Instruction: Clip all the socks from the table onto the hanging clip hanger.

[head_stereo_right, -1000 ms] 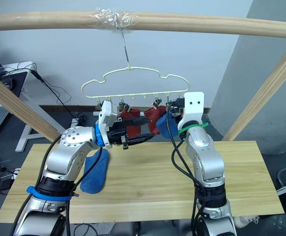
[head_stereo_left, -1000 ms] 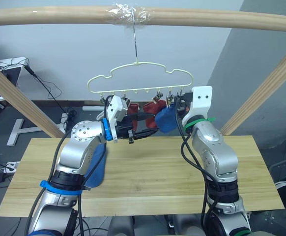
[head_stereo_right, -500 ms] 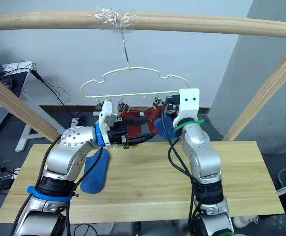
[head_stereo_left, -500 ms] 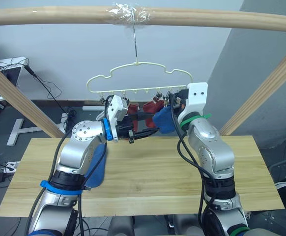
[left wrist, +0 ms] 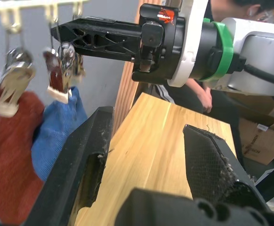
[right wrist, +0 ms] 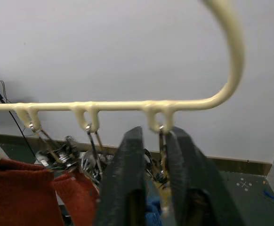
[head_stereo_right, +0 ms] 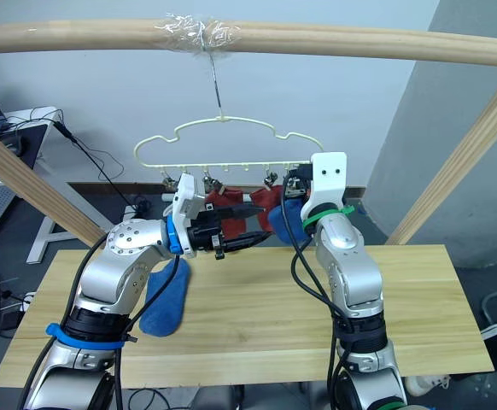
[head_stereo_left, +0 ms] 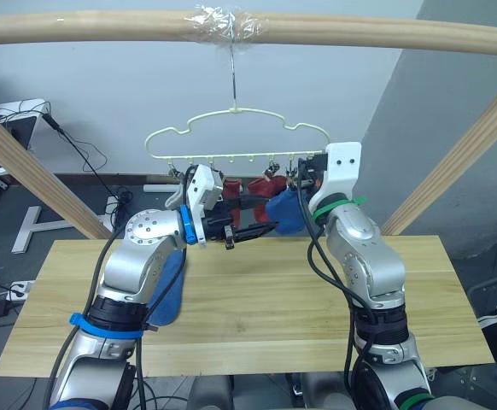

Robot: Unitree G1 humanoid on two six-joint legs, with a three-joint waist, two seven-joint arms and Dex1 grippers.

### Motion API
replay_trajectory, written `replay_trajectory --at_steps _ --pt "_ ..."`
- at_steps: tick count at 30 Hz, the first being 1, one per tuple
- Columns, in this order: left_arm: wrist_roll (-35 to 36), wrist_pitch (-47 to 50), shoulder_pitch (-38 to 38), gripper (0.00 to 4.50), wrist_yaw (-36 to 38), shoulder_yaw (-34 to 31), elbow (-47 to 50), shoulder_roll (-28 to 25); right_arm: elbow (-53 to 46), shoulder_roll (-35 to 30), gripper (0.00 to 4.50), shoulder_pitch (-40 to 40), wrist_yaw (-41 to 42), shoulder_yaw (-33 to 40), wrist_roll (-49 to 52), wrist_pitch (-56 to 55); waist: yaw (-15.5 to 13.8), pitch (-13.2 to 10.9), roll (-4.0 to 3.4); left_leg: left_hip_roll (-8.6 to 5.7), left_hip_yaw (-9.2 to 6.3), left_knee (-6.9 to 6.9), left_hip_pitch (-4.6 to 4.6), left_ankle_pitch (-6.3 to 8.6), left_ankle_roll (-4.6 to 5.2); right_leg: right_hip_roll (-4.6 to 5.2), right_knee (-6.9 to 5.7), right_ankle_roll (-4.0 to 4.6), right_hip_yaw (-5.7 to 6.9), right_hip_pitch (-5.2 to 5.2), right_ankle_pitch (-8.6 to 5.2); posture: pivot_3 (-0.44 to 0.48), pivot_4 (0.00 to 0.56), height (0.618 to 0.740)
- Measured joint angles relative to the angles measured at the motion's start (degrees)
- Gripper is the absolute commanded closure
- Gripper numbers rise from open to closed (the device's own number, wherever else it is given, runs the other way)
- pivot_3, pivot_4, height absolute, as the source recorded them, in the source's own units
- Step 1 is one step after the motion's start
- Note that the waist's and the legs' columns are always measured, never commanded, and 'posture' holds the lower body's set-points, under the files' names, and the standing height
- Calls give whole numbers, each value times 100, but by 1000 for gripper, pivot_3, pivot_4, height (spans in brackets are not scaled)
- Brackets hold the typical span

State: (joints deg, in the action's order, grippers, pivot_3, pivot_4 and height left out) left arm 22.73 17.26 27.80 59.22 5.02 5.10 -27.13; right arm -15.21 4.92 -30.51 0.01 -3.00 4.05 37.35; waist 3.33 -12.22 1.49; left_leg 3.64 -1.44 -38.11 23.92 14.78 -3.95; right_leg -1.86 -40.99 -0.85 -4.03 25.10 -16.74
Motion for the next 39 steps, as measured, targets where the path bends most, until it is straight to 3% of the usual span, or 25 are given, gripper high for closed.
replay_trajectory --at_steps 3,6,9,10,20,24,30,35,39 --pt "123 0 -1 1623 -75 -83 1 70 0 -7 4496 0 1 1 0 -3 0 0 0 0 0 0 0 0 0 0 0 0 0 0 0 -47 209 694" --pt "164 2 -4 988 -263 -157 -1 133 0 -18 4500 0 3 2 0 -5 1 0 0 0 0 0 0 0 0 0 0 0 0 0 0 -47 209 694" --pt "201 50 -65 58 -345 -205 10 111 4 -22 4500 -1 6 1 1 -11 3 0 0 1 0 0 0 0 0 0 0 0 0 0 0 -47 210 694" --pt "195 72 -132 24 -366 -205 14 82 4 -26 4500 -2 7 2 1 -12 5 0 0 1 0 0 0 0 0 0 0 0 0 0 0 -47 210 694" --pt "-825 -329 -1364 24 -1189 -489 -174 -659 12 -125 4500 -33 102 88 8 -16 -5 -2 -3 1 0 -1 -1 0 0 1 -2 0 -1 2 0 -29 219 694" --pt "-1352 -232 -1715 24 -1645 -621 -873 -1043 20 -146 4500 -42 130 88 23 -12 5 -4 -5 2 -1 2 -1 1 1 1 -3 0 1 7 0 -25 219 694" --pt "-1563 527 -1651 24 -2338 -775 -1586 -939 36 -157 4500 -68 165 113 70 16 -14 -4 -5 1 0 0 3 1 1 3 -2 0 2 7 0 -25 218 694" --pt "-1514 1252 -1393 24 -2580 -770 -1842 -551 47 -172 4500 -94 230 109 76 48 -13 -4 -5 2 -1 0 3 1 1 2 -5 1 4 8 0 -28 219 694" --pt "-1581 1511 -1352 903 -2777 -766 -2159 -469 53 -189 4500 -150 242 112 88 62 25 -4 -5 4 -1 2 0 1 1 1 -9 1 3 9 0 -28 219 694"
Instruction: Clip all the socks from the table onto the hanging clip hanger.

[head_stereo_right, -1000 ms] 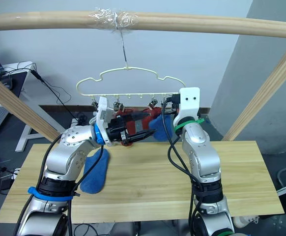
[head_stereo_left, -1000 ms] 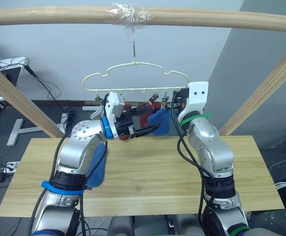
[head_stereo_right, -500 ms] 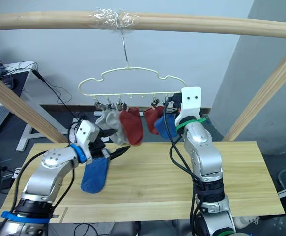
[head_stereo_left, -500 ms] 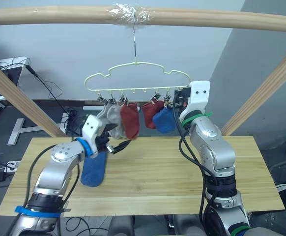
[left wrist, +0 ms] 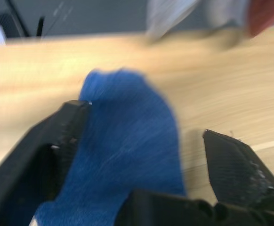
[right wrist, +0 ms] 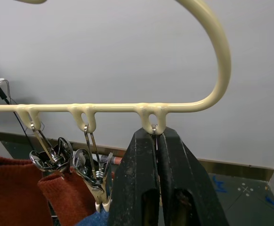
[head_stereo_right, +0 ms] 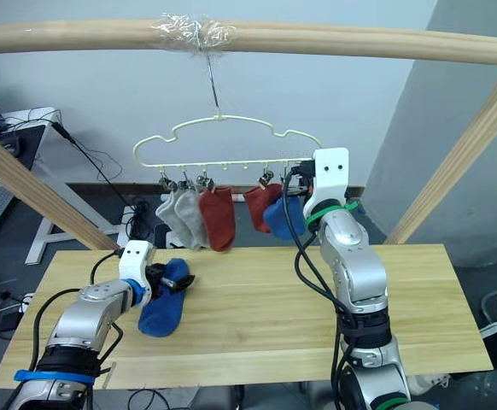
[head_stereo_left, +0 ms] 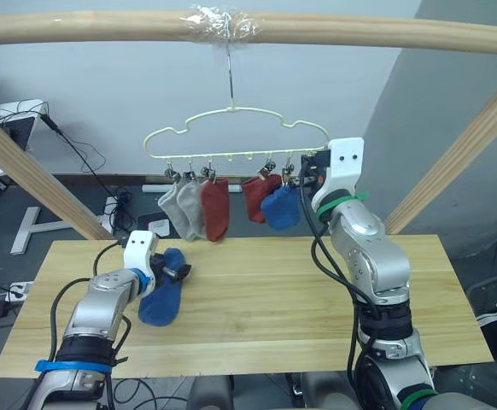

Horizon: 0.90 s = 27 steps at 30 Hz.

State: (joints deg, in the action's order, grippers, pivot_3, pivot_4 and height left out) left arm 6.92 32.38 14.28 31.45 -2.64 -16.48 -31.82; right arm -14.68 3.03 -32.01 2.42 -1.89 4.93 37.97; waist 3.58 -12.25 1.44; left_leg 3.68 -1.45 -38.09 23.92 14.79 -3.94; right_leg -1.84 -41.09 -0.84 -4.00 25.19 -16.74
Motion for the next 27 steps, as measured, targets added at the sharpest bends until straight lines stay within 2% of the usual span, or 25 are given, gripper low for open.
replay_trajectory --at_steps 7,11,12,17,22,25,27 --pt "-160 219 -35 3094 -195 -4 48 -68 35 -6 4500 -3 0 -3 39 6 -8 0 0 -3 4 -1 -2 0 -1 3 -2 0 -4 -1 0 -37 219 694" --pt "-131 206 -279 4338 -37 46 401 -57 45 -6 4500 -10 0 -2 41 6 -15 0 0 -2 4 0 -2 0 -1 3 -2 0 -3 -1 0 -35 218 694" --pt "-107 193 -336 4458 32 65 506 -36 53 -5 4500 -12 0 -3 41 6 -23 0 0 -2 2 0 -2 0 -1 3 -2 0 -2 -1 0 -35 218 694" --pt "182 -225 -508 4458 586 301 990 254 83 -3 4500 -12 -1 -4 45 6 -33 0 0 -4 4 -3 1 -1 -2 5 -1 0 -3 -1 0 -37 217 694" --pt "599 -1012 -110 4458 1573 937 1729 703 96 -1 4500 -13 -1 -13 50 10 -42 0 0 -5 6 -2 3 -1 -2 5 1 0 -4 -3 0 -52 214 694" --pt "473 -1465 172 4458 1678 1211 1780 826 94 -11 4500 -20 1 -31 73 9 5 0 0 -4 8 0 -2 0 -1 1 0 0 -10 -3 0 -60 213 694" --pt "165 -2127 425 4458 1646 1455 1555 1061 95 -22 4500 -27 -4 -8 73 9 -16 0 -1 -4 5 0 -1 0 -1 1 -1 0 -6 -3 0 -64 212 694"
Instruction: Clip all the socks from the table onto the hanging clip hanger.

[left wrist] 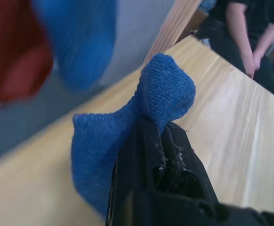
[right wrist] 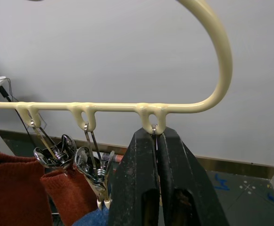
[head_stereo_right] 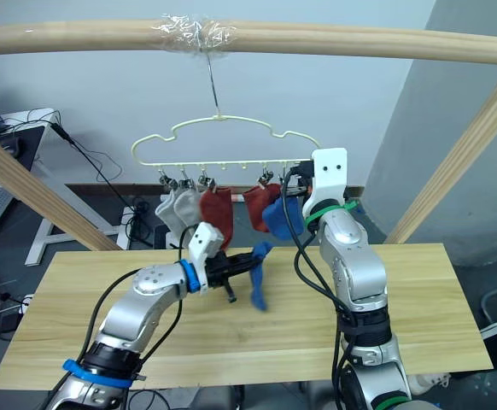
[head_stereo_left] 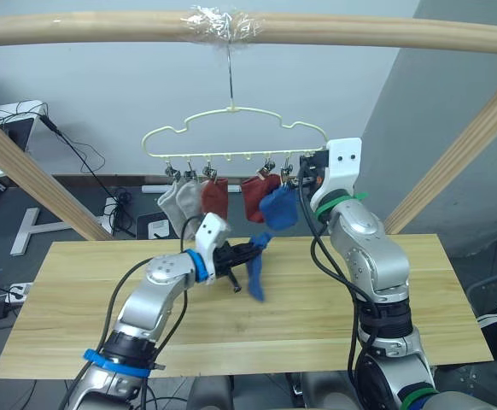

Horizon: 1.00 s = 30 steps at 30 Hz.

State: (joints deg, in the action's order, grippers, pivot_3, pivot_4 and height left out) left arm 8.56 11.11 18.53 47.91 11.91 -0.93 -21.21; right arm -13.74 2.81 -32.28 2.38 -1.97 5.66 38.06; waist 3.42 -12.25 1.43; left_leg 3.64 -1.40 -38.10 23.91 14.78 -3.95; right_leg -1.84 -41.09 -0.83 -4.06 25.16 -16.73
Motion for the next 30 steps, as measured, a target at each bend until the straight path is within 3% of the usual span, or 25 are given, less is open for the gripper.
replay_trajectory --at_steps 7,12,21,30 --pt "-572 -1570 615 4458 -536 364 -985 906 -2 30 4500 -6 -10 -29 8 22 14 0 0 -1 2 -4 3 0 1 0 3 -2 -3 0 2 -87 208 694" --pt "-1266 -2416 1228 4458 -1685 357 -2148 1379 -7 92 4500 -6 -23 5 15 76 6 0 0 -7 3 -8 7 0 2 1 3 -6 -4 -1 4 -96 206 694" --pt "-1751 -2872 1613 4458 -2729 229 -3027 1448 -37 96 4500 -9 -20 12 15 125 23 0 0 -7 1 -7 9 0 1 2 5 -7 0 -1 4 -105 204 694" --pt "-1950 -3171 1538 4458 -2832 314 -3050 1464 -52 107 4500 -9 -83 32 18 128 57 0 0 -6 0 -7 10 -1 1 2 4 -7 1 -1 4 -114 199 694"
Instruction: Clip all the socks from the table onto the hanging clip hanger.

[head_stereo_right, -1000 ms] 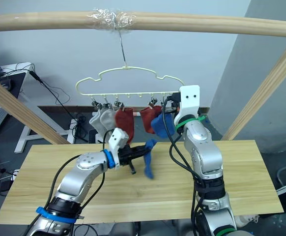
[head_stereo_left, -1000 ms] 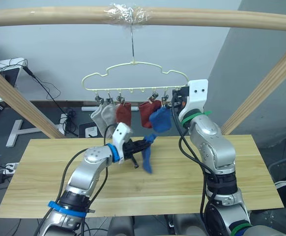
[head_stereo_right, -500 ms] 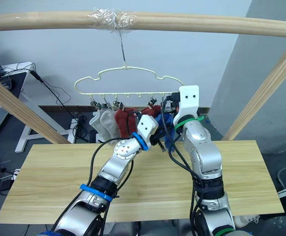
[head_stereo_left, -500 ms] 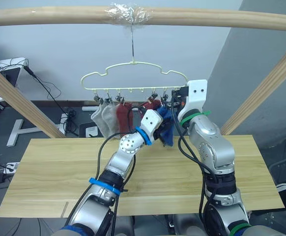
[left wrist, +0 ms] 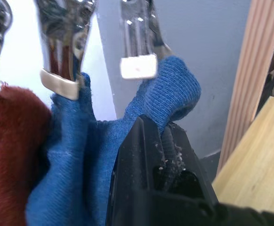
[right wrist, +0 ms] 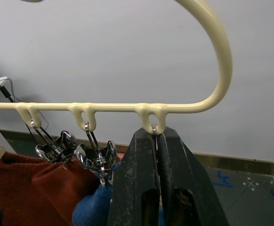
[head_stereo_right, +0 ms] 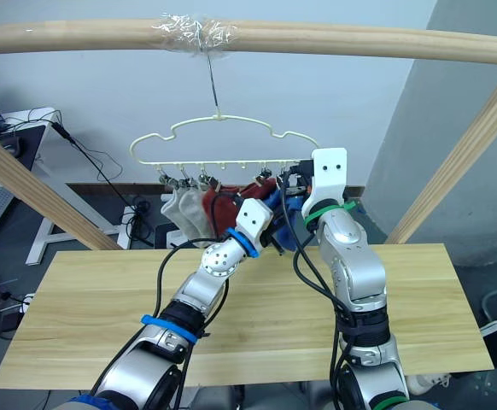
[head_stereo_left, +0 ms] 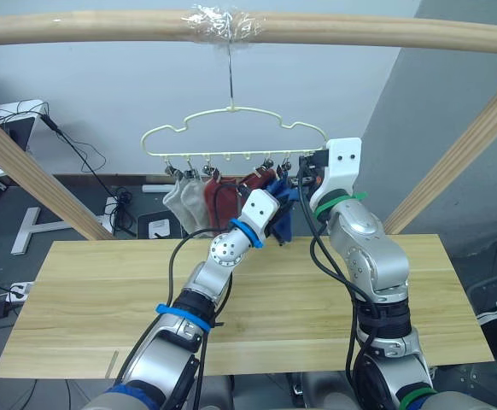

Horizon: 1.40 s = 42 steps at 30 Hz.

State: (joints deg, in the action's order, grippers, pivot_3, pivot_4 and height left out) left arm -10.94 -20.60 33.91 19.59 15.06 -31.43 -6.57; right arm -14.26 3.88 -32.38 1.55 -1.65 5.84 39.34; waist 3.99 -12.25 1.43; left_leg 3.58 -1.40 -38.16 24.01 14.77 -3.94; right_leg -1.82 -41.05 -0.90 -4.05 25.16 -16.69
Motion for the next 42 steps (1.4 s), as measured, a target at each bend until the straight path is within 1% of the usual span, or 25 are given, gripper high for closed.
replay_trajectory --at_steps 17,20,24,27,30,31,33,37,39,42 --pt "-44 -139 84 4458 -273 16 7 10 -1 49 4500 -34 -48 49 96 112 39 0 0 0 0 -1 0 0 0 0 -1 0 0 -1 0 -109 189 694" --pt "-45 -139 155 4500 -274 16 4 10 -20 134 3767 -41 -102 127 179 102 40 0 0 0 0 -1 0 0 0 0 -2 0 0 -1 0 -110 188 694" --pt "-43 -139 195 4500 -272 17 3 27 -25 171 2292 -58 -160 246 224 103 56 1 0 0 0 -1 0 0 0 0 -1 0 0 -1 0 -110 186 694" --pt "149 -86 205 3737 -70 -7 4 65 -31 169 1210 -58 -160 273 247 114 76 1 0 0 0 -1 0 0 0 0 -2 0 0 0 0 -111 185 694" --pt "387 -30 180 2812 388 0 45 17 -107 155 98 -57 -149 270 269 149 89 1 0 0 0 -1 0 0 0 0 -3 0 0 0 0 -107 182 694" --pt "431 18 151 2500 516 1 96 -5 -148 131 0 -55 -137 263 273 154 93 1 0 0 0 -1 0 0 0 0 -3 0 0 0 0 -107 182 694" --pt "570 177 49 1844 863 12 298 -92 -274 32 0 -23 -51 245 292 207 101 2 -1 0 0 -1 0 0 -1 0 -3 0 0 0 0 -104 181 694" --pt "784 502 -252 586 1437 23 704 -440 -568 -233 0 115 140 156 373 347 111 2 -1 1 -1 -1 -1 -1 -1 0 -6 0 1 -1 0 -92 175 694" --pt "965 758 -531 22 1862 27 1172 -782 -846 -692 0 332 473 -94 396 417 120 4 -1 2 0 -1 -2 -1 -1 0 -6 0 -1 0 0 -87 172 694" --pt "1298 1342 -943 22 2460 -46 1820 -1428 -1178 -1344 0 631 926 -284 442 522 117 6 -4 3 -3 -1 -5 -1 -1 -1 -7 0 1 -1 0 -79 165 694"
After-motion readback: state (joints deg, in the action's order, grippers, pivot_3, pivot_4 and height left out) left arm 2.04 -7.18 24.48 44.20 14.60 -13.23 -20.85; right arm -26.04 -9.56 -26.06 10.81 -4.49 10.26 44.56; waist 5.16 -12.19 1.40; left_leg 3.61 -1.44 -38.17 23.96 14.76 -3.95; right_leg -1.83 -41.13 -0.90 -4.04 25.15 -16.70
